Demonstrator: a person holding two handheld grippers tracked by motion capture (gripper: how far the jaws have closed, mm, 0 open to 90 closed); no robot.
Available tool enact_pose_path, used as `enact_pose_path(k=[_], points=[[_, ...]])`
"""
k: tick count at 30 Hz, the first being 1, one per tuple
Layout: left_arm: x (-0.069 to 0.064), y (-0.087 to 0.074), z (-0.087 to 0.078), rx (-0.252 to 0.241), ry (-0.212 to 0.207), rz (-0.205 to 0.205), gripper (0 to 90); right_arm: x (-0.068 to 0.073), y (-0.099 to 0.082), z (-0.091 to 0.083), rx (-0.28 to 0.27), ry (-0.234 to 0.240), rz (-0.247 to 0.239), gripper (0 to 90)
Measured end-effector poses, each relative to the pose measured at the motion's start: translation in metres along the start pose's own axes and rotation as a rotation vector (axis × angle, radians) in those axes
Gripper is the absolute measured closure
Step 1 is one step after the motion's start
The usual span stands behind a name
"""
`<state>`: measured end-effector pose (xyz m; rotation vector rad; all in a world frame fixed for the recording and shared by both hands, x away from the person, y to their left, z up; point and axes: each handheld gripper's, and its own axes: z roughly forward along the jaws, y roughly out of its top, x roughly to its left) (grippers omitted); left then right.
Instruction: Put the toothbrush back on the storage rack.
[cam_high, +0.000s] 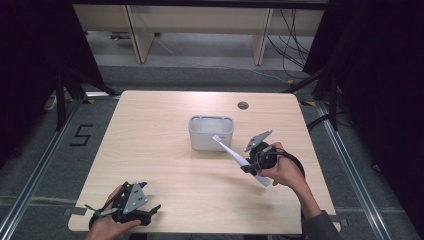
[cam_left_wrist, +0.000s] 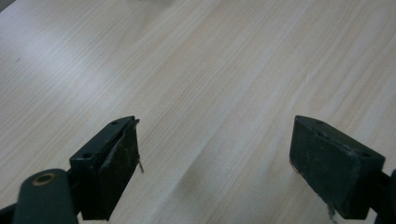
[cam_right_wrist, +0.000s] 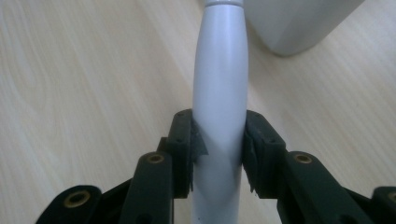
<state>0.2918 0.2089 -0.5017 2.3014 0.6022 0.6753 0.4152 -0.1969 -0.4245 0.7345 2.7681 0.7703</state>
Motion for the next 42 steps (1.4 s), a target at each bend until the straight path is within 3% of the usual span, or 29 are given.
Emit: enact_pose_path(k=[3,4,6,7,8,9,16,21,25,26,27,30,35,38,42], points=[[0.000,0.000,0.000,-0.003,0.000,-0.002,15.2,0.000,0.003,0.000,-0.062,-0.009,0.030,66.7],[-0.001,0.000,0.001,-0.007,-0.005,-0.011,15.2,0.001,0.004,-0.001,-0.118,-0.025,0.052,66.7],[-0.001,0.000,0.001,-0.006,0.000,-0.007,15.2,0.000,0.005,-0.002,-0.133,-0.020,0.062,66.7],[-0.001,0.000,0.001,-0.005,-0.002,-0.005,15.2,-0.003,0.005,-0.001,-0.183,-0.017,0.027,66.7],[-0.001,0.000,0.001,-0.005,-0.002,-0.005,15.2,-0.003,0.005,-0.001,-0.183,-0.017,0.027,66.7],[-0.001,0.000,0.001,-0.004,-0.003,-0.004,15.2,-0.001,0.005,0.000,-0.206,-0.014,0.055,66.7],[-0.001,0.000,0.001,-0.003,-0.007,-0.008,15.2,-0.001,0.006,0.005,-0.243,-0.010,0.095,66.7],[-0.001,0.000,0.001,-0.008,0.000,-0.004,15.2,-0.003,0.009,0.005,-0.292,0.002,0.082,66.7],[0.000,0.000,0.000,0.000,-0.010,-0.001,15.2,-0.002,0.012,0.001,-0.325,-0.005,0.115,66.7],[0.000,0.000,0.000,-0.002,-0.010,-0.003,15.2,-0.005,0.014,0.001,-0.328,0.005,0.078,66.7],[0.000,0.000,0.000,-0.004,-0.009,-0.007,15.2,-0.003,0.014,0.000,-0.330,0.013,0.111,66.7],[0.000,0.000,0.000,-0.004,-0.009,-0.007,15.2,-0.004,0.018,-0.001,-0.350,0.006,0.096,66.7],[0.000,0.000,0.000,0.003,0.002,0.000,15.2,-0.006,0.024,-0.004,-0.386,0.020,0.116,66.7],[0.000,0.000,0.000,0.003,0.002,0.000,15.2,-0.009,0.028,-0.005,-0.420,0.001,0.097,66.7],[0.000,-0.001,0.001,-0.005,0.000,-0.009,15.2,-0.011,0.035,-0.006,-0.458,0.012,0.116,66.7]])
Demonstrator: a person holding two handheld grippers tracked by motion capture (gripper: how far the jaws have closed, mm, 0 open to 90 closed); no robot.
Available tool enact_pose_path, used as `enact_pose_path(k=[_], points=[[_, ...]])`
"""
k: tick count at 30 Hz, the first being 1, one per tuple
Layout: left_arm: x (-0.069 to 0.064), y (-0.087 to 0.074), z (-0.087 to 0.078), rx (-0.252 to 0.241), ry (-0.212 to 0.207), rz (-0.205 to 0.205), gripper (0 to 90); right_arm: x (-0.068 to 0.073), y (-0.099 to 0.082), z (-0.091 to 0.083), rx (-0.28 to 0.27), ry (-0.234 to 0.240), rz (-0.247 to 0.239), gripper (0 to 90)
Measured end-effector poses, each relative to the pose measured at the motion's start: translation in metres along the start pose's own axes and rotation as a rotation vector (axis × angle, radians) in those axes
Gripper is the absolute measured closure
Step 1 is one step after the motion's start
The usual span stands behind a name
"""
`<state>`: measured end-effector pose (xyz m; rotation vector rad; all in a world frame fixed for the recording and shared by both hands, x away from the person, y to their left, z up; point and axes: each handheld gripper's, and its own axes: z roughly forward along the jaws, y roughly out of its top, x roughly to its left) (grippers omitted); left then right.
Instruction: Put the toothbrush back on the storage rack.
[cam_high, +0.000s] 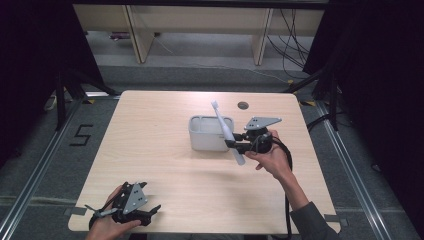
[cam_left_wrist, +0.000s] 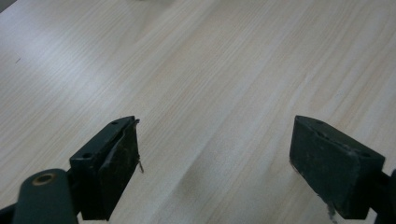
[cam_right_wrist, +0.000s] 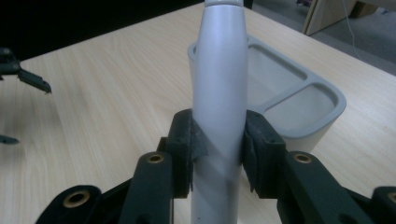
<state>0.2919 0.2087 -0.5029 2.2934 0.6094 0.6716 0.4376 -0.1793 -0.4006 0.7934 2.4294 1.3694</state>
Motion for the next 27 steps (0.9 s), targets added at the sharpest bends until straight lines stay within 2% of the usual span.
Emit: enact_pose_path(k=[1,2,3,4,6,7,9,10,13,14,15,16,18,20,21,22,23,24,25,26,27], points=[[0.000,0.000,0.000,0.000,0.000,0.000,15.2,0.000,0.000,0.000,0.000,0.000,0.000,66.7],[0.001,0.000,-0.001,0.008,0.002,0.009,15.2,0.001,0.001,0.001,-0.008,0.005,0.020,66.7],[0.000,0.000,-0.001,0.007,0.002,0.008,15.2,-0.001,0.002,0.002,-0.024,0.011,0.001,66.7],[0.000,0.000,-0.001,0.008,0.002,0.010,15.2,-0.001,0.004,0.002,-0.023,0.004,0.006,66.7],[0.000,0.000,-0.001,0.008,0.003,0.009,15.2,-0.002,0.006,0.004,-0.065,-0.003,-0.002,66.7],[0.000,0.000,-0.001,0.007,0.001,0.008,15.2,-0.003,0.008,0.005,-0.068,0.013,0.004,66.7],[0.000,0.000,-0.001,0.007,0.000,0.007,15.3,-0.004,0.011,0.006,-0.088,0.009,-0.014,66.7],[0.000,0.000,-0.001,0.008,0.002,0.010,15.2,-0.003,0.013,0.007,-0.097,0.012,0.005,66.7],[0.000,0.000,-0.001,0.007,0.000,0.007,15.2,-0.004,0.018,0.008,-0.109,0.012,0.005,66.7],[0.000,0.000,-0.001,0.007,0.001,0.009,15.2,-0.004,0.022,0.010,-0.134,0.007,-0.006,66.7],[0.000,0.000,-0.001,0.007,0.002,0.010,15.2,-0.004,0.022,0.010,-0.134,0.007,-0.006,66.7],[0.000,0.000,0.000,0.007,0.001,0.008,15.2,-0.002,0.025,0.011,-0.127,0.016,0.018,66.7],[0.000,0.000,-0.001,0.007,0.000,0.008,15.2,-0.002,0.027,0.012,-0.137,0.014,0.019,66.7],[0.000,0.000,-0.001,0.007,0.000,0.008,15.2,-0.002,0.031,0.013,-0.145,0.023,0.009,66.7],[0.000,0.000,-0.001,0.008,0.000,0.009,15.2,-0.003,0.033,0.015,-0.167,0.013,-0.005,66.7],[0.000,0.000,0.000,0.004,-0.001,0.005,15.2,-0.004,0.035,0.015,-0.157,0.023,-0.013,66.7],[-0.001,0.000,0.000,-0.002,-0.001,-0.003,15.2,-0.003,0.037,0.015,-0.159,0.022,0.003,66.7],[0.000,0.000,0.000,0.002,0.000,0.002,15.2,-0.004,0.040,0.016,-0.171,0.016,-0.017,66.7],[0.000,0.000,0.000,-0.001,0.002,-0.002,15.2,-0.004,0.043,0.017,-0.180,0.030,-0.002,66.7],[0.000,0.000,0.000,0.002,0.002,0.002,15.2,-0.004,0.044,0.018,-0.200,0.009,-0.008,66.7],[0.000,0.000,0.000,0.002,0.000,0.001,15.2,-0.004,0.047,0.017,-0.188,0.031,-0.003,66.7]])
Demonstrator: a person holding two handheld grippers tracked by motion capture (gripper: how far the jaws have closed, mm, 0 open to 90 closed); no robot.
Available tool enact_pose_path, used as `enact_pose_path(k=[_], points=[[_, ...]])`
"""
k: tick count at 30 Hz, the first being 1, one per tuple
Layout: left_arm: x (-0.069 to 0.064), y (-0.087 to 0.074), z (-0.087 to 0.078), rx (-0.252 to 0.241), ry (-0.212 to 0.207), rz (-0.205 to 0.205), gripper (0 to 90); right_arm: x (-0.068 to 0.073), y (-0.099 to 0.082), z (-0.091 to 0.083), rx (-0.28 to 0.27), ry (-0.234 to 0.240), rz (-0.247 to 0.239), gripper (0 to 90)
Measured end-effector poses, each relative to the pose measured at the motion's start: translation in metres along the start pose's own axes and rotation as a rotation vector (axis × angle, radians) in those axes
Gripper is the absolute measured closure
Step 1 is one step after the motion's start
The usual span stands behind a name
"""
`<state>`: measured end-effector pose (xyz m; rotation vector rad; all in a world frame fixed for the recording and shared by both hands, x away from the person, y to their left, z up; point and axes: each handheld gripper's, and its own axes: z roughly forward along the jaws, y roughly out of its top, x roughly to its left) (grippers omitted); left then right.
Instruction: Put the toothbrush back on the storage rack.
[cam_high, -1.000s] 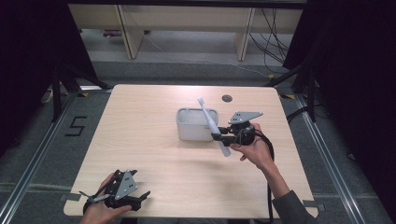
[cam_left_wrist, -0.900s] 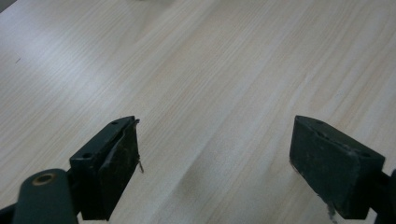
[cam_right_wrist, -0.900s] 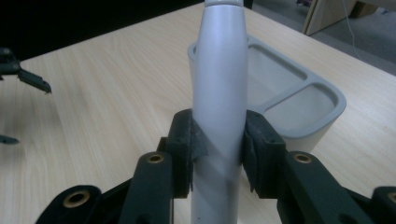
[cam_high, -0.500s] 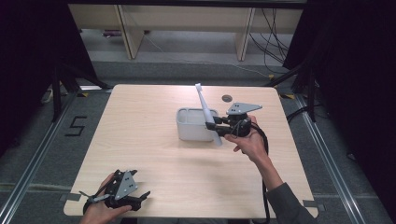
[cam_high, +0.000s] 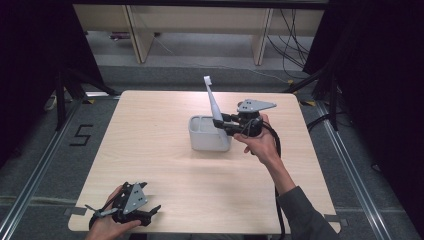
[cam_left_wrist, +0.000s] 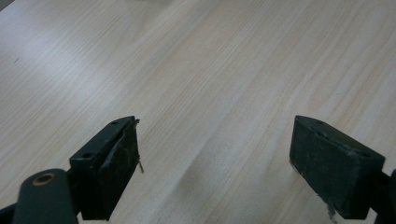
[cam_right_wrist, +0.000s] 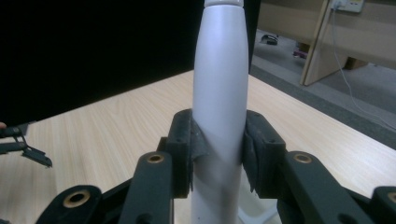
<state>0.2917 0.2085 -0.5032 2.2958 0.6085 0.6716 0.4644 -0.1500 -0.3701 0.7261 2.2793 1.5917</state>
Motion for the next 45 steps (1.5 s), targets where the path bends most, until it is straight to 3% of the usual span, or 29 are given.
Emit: enact_pose_path(k=[6,7,11,14,15,20,30,33,45], points=[[0.000,0.000,0.000,0.004,-0.001,0.004,15.2,-0.002,0.013,0.004,-0.033,-0.020,-0.024,66.7],[0.000,0.000,0.000,-0.001,0.000,-0.001,15.2,-0.001,0.015,0.005,-0.025,-0.014,-0.001,66.8],[0.000,0.000,0.000,0.001,-0.012,0.000,15.2,-0.003,0.022,0.011,-0.060,-0.006,-0.013,66.7],[0.000,0.000,0.000,0.000,-0.012,-0.001,15.2,-0.003,0.025,0.016,-0.051,-0.016,0.004,66.8],[0.000,0.000,0.000,0.002,-0.007,0.001,15.2,-0.005,0.026,0.018,-0.060,-0.014,-0.022,66.8],[0.001,0.000,0.000,0.005,-0.008,0.006,15.2,-0.009,0.029,0.026,-0.072,-0.028,0.004,66.8],[0.001,0.000,0.000,0.006,-0.009,0.008,15.2,-0.023,0.021,0.040,-0.084,-0.052,0.048,66.7],[0.000,0.000,0.000,0.004,-0.013,0.006,15.2,-0.028,0.018,0.044,-0.081,-0.064,0.034,66.8],[0.000,0.000,-0.001,0.001,-0.012,0.003,15.2,-0.033,0.008,0.056,-0.059,-0.087,0.069,66.7]])
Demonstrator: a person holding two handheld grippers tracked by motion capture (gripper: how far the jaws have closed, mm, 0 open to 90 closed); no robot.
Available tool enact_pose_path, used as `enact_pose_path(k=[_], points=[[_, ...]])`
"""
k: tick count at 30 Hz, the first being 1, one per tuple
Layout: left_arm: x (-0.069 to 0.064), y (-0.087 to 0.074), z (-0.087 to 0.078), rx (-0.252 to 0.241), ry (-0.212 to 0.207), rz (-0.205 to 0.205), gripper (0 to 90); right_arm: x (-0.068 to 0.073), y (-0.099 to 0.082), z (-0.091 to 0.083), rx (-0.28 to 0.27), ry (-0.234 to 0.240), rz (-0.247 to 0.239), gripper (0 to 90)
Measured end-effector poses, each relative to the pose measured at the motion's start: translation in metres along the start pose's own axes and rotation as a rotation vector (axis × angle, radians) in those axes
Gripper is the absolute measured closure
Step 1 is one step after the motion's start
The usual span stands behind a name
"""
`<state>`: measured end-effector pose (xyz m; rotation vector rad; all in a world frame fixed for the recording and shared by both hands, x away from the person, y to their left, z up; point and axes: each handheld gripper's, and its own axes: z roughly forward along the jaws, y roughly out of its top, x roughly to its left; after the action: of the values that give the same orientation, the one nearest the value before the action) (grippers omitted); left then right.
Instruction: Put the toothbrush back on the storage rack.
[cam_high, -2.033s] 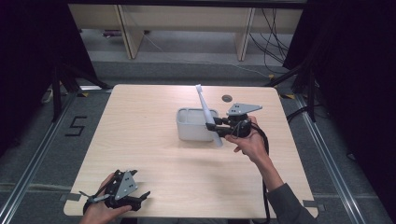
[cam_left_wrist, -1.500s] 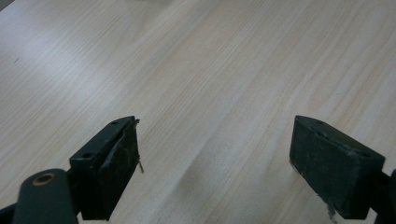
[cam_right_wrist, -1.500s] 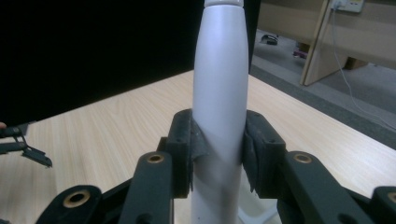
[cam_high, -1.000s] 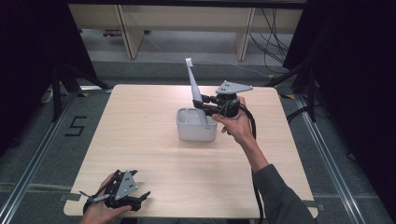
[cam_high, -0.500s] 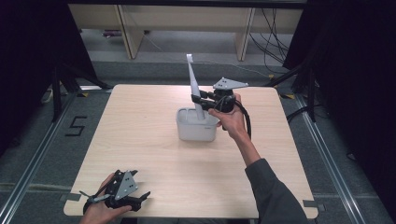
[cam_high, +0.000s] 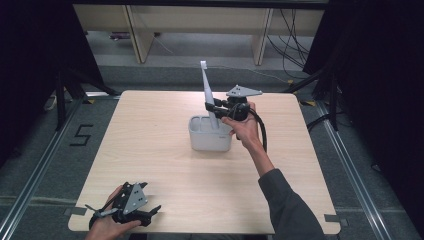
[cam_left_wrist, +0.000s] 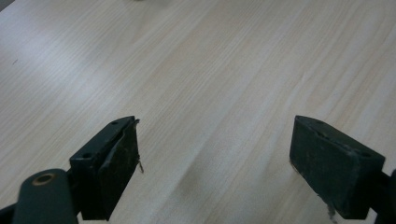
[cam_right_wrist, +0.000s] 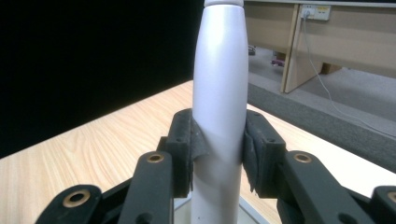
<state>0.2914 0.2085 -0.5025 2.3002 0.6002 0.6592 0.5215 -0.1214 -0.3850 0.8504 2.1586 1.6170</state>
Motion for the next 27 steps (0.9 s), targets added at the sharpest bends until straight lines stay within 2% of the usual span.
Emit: enact_pose_path(k=[1,2,3,8,13,14,15,18,20,21,23,25,27], points=[[0.000,0.000,0.000,0.000,0.000,-0.001,15.2,-0.002,-0.001,0.001,-0.002,0.001,-0.019,66.8],[0.000,0.000,0.000,-0.001,0.000,-0.001,15.2,0.000,-0.003,0.002,-0.001,0.002,0.007,66.7],[0.000,0.000,0.000,0.000,0.000,0.000,15.2,-0.002,-0.004,0.003,-0.001,-0.007,-0.015,66.7],[-0.001,0.000,0.000,0.000,-0.003,-0.007,15.2,-0.004,-0.014,0.008,0.015,-0.007,0.009,66.7],[0.000,0.000,0.000,0.004,-0.005,0.007,15.2,-0.005,-0.020,0.011,0.038,-0.010,0.016,66.7],[0.000,0.000,0.000,0.006,-0.006,0.007,15.2,-0.005,-0.021,0.012,0.046,-0.006,0.002,66.7],[0.000,0.000,0.000,0.004,-0.005,0.006,15.2,-0.006,-0.022,0.012,0.043,-0.022,-0.009,66.7],[-0.001,0.000,0.000,0.002,-0.006,0.004,15.2,-0.006,-0.023,0.012,0.055,0.000,0.001,66.7],[0.000,0.000,0.000,0.004,-0.005,0.006,15.2,-0.006,-0.025,0.011,0.062,-0.020,-0.011,66.7],[0.000,0.000,0.000,0.004,-0.005,0.006,15.2,-0.005,-0.026,0.012,0.063,-0.014,0.013,66.7],[0.000,0.000,0.000,0.003,-0.003,0.010,15.2,-0.006,-0.027,0.012,0.074,-0.014,-0.006,66.7],[0.000,0.000,0.000,0.001,-0.002,0.011,15.2,-0.006,-0.029,0.012,0.079,-0.016,-0.003,66.7],[-0.001,0.000,0.000,0.002,-0.006,-0.001,15.2,-0.007,-0.030,0.012,0.088,-0.028,-0.028,66.6]])
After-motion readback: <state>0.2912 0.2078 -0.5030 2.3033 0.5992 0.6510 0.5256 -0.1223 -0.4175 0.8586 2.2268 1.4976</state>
